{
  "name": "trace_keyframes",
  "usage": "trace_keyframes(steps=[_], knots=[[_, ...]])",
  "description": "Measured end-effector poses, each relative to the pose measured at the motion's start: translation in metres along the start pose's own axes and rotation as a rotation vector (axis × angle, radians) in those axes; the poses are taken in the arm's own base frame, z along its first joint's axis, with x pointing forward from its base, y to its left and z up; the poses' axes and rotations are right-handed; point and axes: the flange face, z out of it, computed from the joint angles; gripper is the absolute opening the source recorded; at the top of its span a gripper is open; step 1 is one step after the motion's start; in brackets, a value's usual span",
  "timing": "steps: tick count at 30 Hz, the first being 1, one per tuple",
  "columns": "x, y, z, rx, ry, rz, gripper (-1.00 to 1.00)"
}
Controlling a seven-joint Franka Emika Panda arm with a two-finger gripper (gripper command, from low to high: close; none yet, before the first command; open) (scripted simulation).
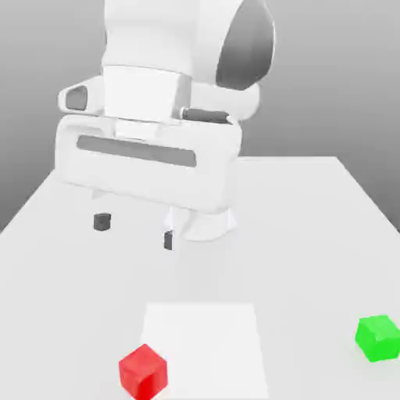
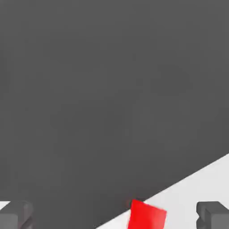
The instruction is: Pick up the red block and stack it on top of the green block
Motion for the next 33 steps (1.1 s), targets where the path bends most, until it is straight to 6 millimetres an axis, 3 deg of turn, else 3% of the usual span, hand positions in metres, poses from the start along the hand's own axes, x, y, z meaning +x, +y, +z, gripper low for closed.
trace_keyframes(steps=[7,12,13,20,25,29,33], knots=[[-0.007,0.042,0.123,-0.168,-0.099,0.174,0.00],[-0.016,0.057,0.190,-0.189,-0.112,0.197,0.00],[-0.017,0.059,0.197,-0.190,-0.112,0.197,-1.00],[-0.017,0.059,0.196,-0.189,-0.112,0.198,-1.00],[-0.017,0.046,0.142,-0.189,-0.114,0.189,-1.00],[-0.110,0.016,0.121,-0.183,-0.130,0.076,-1.00],[-0.209,0.007,0.099,-0.176,-0.143,-0.039,-1.00]])
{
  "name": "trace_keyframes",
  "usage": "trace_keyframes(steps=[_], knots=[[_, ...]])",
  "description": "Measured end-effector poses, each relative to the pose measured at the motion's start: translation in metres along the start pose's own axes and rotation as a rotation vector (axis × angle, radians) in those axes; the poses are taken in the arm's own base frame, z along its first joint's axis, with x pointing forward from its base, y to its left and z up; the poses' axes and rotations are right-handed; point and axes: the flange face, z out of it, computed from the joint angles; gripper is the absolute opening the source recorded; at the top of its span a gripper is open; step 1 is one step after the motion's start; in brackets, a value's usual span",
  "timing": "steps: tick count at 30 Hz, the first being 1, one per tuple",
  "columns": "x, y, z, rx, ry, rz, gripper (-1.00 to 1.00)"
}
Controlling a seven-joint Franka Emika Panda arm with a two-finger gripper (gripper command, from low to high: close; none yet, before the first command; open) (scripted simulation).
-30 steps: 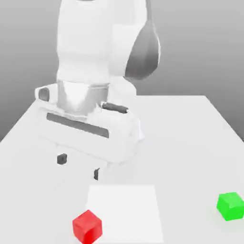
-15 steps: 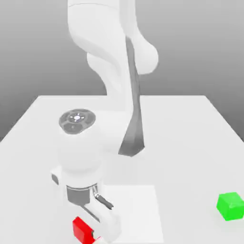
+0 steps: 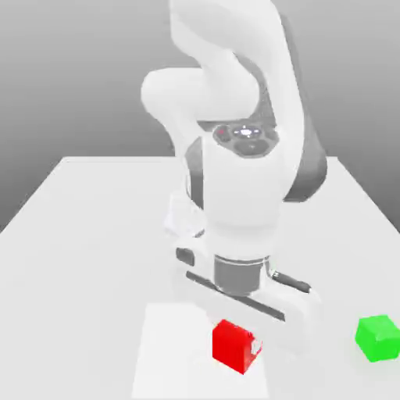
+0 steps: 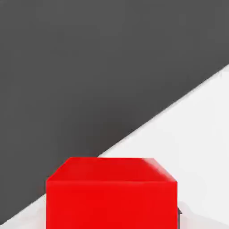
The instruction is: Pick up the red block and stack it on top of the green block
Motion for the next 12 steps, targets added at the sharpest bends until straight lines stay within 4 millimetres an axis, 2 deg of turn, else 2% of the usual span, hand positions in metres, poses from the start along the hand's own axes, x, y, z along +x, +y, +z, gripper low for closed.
trace_keyframes(steps=[4,6,8,9,12], knots=[[-0.107,0.011,-0.008,0.001,0.003,-0.122,-1.00],[-0.160,0.020,0.006,0.003,0.006,-0.185,-1.00],[-0.181,0.025,0.031,0.003,0.007,-0.209,-1.00],[-0.184,0.027,0.042,0.002,0.007,-0.214,1.00],[-0.184,0.027,0.042,0.002,0.007,-0.214,1.00]])
